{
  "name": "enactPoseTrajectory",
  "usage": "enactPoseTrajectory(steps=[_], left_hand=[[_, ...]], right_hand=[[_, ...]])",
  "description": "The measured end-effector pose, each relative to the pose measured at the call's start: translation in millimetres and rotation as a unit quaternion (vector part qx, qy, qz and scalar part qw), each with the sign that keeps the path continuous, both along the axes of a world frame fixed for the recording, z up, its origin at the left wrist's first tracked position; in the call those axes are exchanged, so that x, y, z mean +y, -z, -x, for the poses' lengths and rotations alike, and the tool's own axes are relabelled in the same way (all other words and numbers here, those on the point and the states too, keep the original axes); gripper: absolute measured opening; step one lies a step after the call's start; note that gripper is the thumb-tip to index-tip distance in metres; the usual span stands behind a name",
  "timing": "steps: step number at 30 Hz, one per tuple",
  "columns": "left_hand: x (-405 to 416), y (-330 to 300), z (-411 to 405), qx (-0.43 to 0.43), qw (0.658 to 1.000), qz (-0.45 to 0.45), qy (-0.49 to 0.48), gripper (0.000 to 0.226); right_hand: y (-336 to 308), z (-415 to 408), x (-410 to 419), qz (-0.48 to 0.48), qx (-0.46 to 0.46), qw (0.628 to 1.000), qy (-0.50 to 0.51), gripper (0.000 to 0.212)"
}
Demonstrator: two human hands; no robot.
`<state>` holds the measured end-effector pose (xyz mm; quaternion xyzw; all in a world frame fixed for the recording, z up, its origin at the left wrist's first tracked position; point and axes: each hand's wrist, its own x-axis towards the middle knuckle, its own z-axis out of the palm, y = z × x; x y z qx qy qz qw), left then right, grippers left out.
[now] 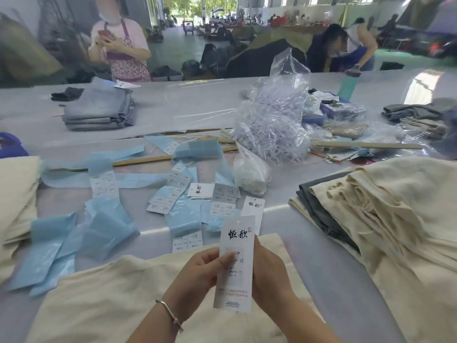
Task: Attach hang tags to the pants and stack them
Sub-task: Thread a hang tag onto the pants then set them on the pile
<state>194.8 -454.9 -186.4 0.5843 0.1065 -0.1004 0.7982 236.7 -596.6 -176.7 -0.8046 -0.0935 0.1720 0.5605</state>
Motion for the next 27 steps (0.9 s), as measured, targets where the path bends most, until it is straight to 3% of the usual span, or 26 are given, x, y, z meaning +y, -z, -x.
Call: enactPoseTrajectory(steps=[2, 3, 5, 7, 9, 12, 15, 18, 22, 24, 27], left_hand=[[8, -3, 15, 0.006, 0.999, 0.049, -0.014, 0.043], [12, -4, 22, 0.006, 0.997, 0.076, -0.020, 0.039], [20, -6, 35, 0.005, 0.994, 0.102, -0.027, 0.033], [29, -9, 46, 0.006, 0.995, 0.093, -0.023, 0.031], [37, -11, 57, 0.006, 0.997, 0.071, -0.028, 0.029], [49, -11, 71, 0.008, 0.999, 0.032, -0.038, 0.029], [57, -10, 86, 0.005, 0.999, -0.003, -0.041, 0.032], [63, -7, 99, -0.005, 0.999, -0.018, -0.038, 0.036], [72, -3, 114, -0.031, 0.998, -0.034, -0.042, 0.031], [78, -3, 119, -0.041, 0.996, -0.050, -0.063, 0.028], [87, -6, 121, -0.075, 0.988, -0.085, -0.103, 0.025]], right_hand=[[-1, 13, 4, 0.067, -0.081, 0.994, -0.027, 0.021], [0, 21, 7, 0.096, -0.129, 0.987, -0.029, 0.011], [6, 36, 15, 0.031, -0.134, 0.990, 0.019, 0.005], [3, 50, 26, -0.141, -0.001, 0.986, 0.086, 0.004], [-4, 59, 36, -0.291, 0.176, 0.935, 0.106, 0.010], [-10, 65, 44, -0.376, 0.315, 0.867, 0.087, 0.031], [-13, 68, 51, -0.384, 0.345, 0.850, 0.105, 0.031], [-14, 69, 57, -0.384, 0.338, 0.845, 0.153, 0.019], [-22, 69, 59, -0.415, 0.277, 0.847, 0.185, 0.022], [-30, 70, 56, -0.413, 0.207, 0.870, 0.170, 0.021], [-43, 76, 49, -0.310, 0.116, 0.942, 0.060, 0.014]])
